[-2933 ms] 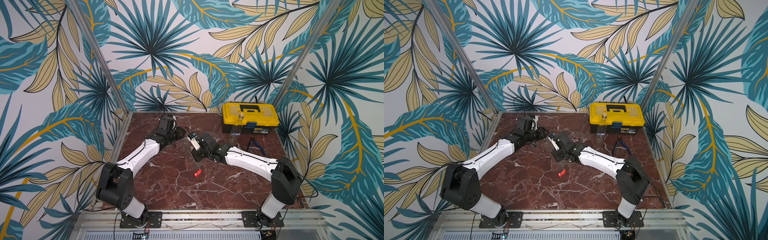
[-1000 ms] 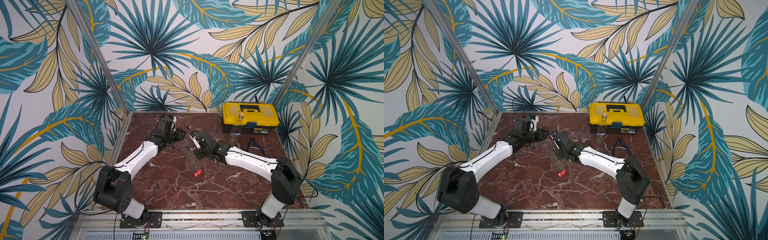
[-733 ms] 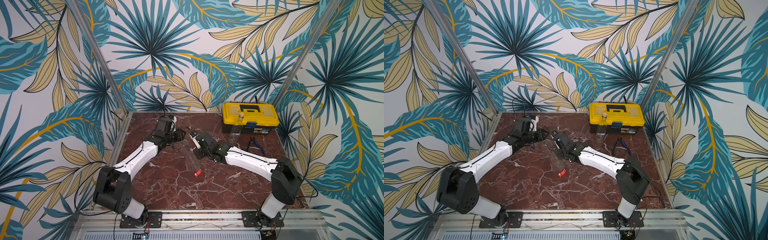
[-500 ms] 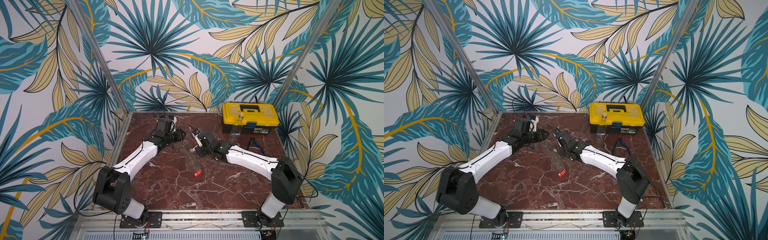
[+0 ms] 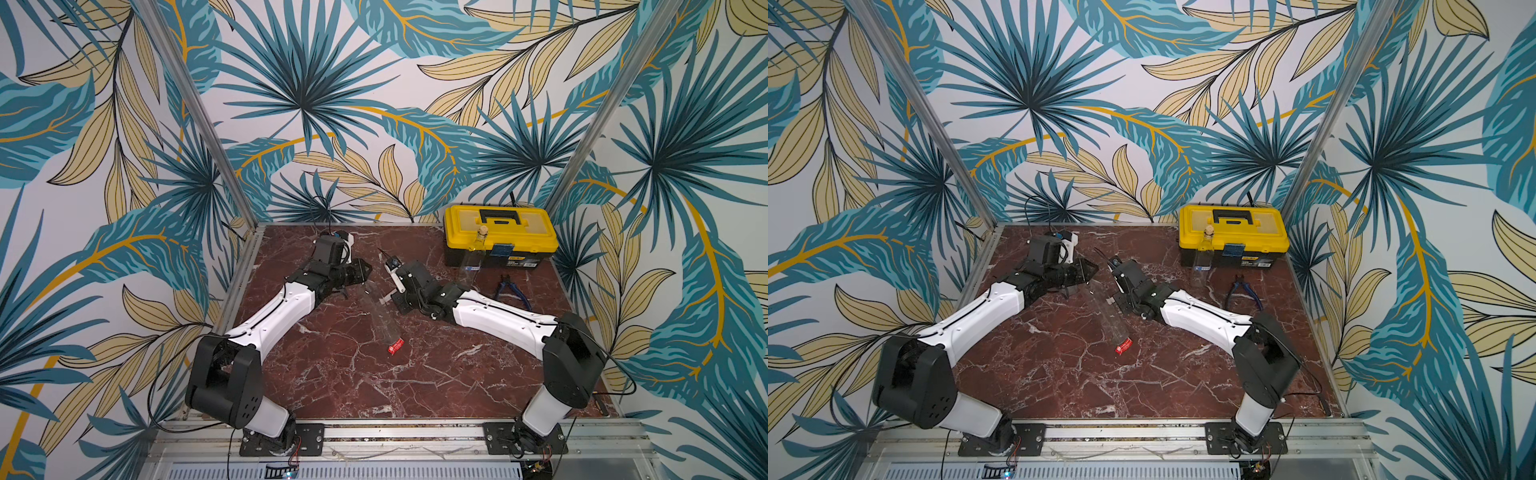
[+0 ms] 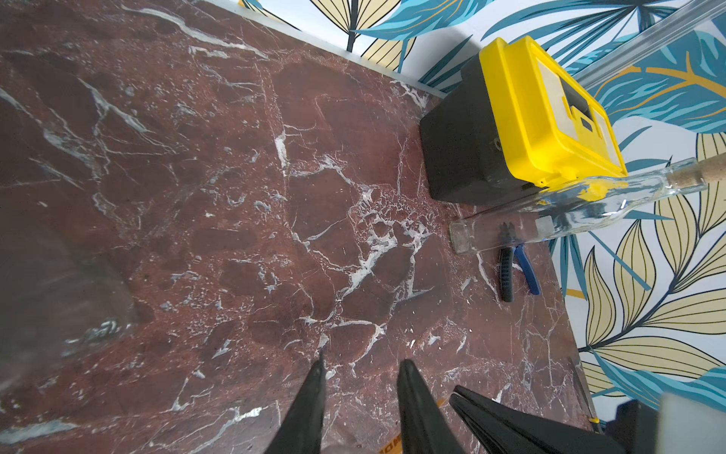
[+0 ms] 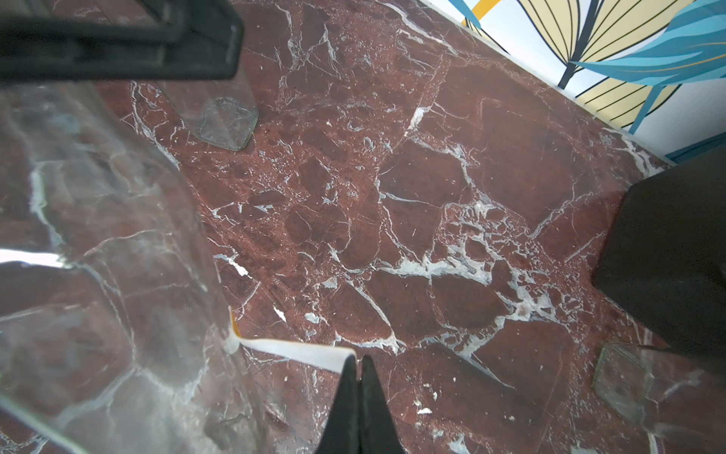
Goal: Remove the label from the bottle
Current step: Tear open the label from the bottle.
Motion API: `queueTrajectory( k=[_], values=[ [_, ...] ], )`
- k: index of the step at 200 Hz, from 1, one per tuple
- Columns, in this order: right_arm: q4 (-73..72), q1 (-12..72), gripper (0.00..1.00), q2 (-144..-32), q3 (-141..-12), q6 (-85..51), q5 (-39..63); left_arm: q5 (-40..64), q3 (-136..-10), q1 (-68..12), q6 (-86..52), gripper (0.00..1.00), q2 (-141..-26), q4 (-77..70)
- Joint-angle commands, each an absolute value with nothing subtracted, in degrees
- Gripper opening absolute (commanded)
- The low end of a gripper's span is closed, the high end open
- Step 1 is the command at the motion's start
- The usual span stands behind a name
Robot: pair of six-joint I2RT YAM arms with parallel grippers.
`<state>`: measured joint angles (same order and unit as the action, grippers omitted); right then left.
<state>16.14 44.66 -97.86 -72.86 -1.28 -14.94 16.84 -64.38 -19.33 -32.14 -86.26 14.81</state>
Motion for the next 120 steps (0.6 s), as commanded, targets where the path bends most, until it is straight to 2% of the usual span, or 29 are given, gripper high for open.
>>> queueTrajectory(
  k=[1,120],
  values=[
    [15.1,44.3,0.00,-99.0,-72.1,-2.2,-15.1,17.4,-64.0,-19.0,-31.1,0.00,-84.4,13.6],
    [14.5,43.1,0.00,-100.2,-72.8,-3.2,-14.0,18.1,-64.2,-19.1,-31.1,0.00,-84.6,12.1]
  ],
)
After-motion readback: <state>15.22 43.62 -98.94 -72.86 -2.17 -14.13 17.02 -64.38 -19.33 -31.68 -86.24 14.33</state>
